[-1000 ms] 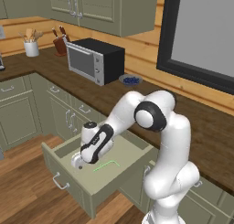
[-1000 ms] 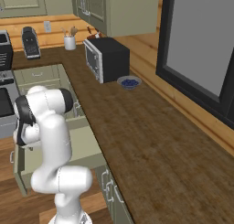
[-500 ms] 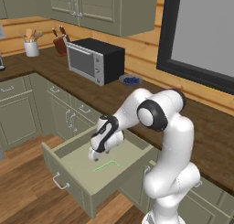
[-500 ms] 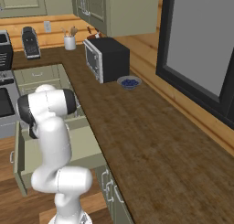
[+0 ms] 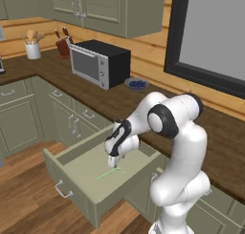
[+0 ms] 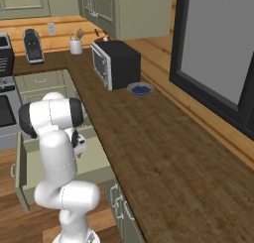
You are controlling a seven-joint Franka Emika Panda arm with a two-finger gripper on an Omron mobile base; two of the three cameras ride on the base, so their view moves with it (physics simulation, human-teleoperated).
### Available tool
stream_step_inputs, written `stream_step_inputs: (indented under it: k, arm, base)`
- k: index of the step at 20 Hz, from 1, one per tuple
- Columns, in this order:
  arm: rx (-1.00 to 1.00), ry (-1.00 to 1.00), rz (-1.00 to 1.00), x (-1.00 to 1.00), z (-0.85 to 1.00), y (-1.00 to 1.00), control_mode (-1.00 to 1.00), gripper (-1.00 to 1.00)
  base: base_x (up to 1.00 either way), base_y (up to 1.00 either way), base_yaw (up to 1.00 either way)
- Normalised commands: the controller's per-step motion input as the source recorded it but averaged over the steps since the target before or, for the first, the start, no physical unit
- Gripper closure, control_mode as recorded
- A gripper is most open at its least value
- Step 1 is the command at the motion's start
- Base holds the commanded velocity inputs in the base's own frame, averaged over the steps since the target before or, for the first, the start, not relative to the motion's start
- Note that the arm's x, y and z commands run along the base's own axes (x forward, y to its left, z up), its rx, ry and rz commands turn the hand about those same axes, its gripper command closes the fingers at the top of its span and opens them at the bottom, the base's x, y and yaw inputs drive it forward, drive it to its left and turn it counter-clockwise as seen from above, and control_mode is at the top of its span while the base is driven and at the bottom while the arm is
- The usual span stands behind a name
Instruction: Take a straw from the drawer in front and place it inside the glass cup on the dining counter.
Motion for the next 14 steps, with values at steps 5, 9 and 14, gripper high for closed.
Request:
stream_step_inputs:
  k: [5, 9, 14]
  arm:
    - [-0.01, 0.00, 0.11, 0.01, -0.28, -0.06, -1.00, -1.00]
    - [0.00, 0.00, 0.06, 0.00, -0.34, 0.00, -1.00, -1.00]
    - [0.00, 0.00, 0.02, 0.15, -0.27, 0.00, -1.00, -1.00]
  base:
    - [0.00, 0.00, 0.00]
    - [0.00, 0.00, 0.00]
    - [0.00, 0.00, 0.00]
